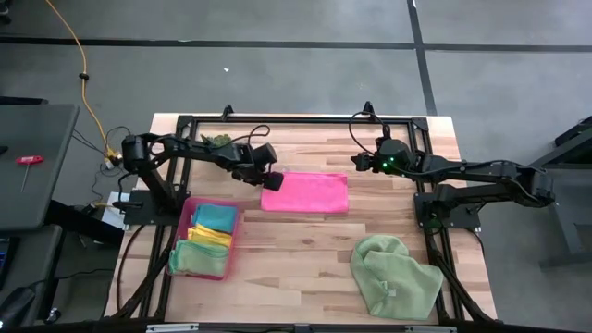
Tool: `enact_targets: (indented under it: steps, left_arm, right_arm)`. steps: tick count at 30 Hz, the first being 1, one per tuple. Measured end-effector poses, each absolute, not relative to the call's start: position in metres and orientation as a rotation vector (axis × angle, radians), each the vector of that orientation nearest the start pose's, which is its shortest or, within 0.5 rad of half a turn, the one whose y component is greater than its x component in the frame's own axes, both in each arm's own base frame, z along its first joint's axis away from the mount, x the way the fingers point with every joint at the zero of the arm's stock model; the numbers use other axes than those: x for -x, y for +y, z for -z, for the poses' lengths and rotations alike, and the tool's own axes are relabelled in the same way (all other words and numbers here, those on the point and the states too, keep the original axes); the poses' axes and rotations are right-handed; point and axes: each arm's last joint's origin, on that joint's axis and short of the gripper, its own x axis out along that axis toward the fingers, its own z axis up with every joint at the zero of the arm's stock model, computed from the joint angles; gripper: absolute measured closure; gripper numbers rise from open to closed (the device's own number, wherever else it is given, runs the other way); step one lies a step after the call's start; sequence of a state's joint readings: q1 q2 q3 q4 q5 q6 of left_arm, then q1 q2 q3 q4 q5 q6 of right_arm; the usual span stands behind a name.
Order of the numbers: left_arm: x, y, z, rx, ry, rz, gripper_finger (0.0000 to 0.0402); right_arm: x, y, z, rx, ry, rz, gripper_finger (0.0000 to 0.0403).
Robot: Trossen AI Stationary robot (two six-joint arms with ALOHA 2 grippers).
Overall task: Fold microfiber towels
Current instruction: Fold the pink microfiber towel
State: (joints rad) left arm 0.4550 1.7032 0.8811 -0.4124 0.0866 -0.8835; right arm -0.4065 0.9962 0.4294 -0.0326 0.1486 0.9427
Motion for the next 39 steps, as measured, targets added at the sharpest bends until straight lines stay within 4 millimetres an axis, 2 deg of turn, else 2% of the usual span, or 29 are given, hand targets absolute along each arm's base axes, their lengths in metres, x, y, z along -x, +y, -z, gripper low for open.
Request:
enact_targets:
  steps: [10,19,33,36,39]
  left_arm:
    - [-0.268,0.131,-0.136,1.125,0.976,-0.837,0.0202]
    - [-0.266,0.131,-0.15,1.106,0.917,-0.848,0.0202]
    - [-0.275,0.114,-0.15,1.038,0.92,-0.843,0.0202]
    - [-0.275,0.115,-0.15,1.028,0.916,-0.854,0.0213]
    - [-0.274,0.116,-0.15,0.988,0.908,-0.884,0.024]
  right_arm:
    - [-0.177,-0.081,-0.19,-0.967,0.305,0.784,0.0176]
    - [-0.177,-0.081,-0.19,-0.963,0.302,0.792,0.0176]
    - [-0.177,-0.081,-0.19,-0.963,0.301,0.793,0.0176]
    - [-0.177,-0.081,-0.19,-0.963,0.301,0.793,0.0176]
    - [-0.177,-0.081,-0.19,-0.963,0.301,0.794,0.0176]
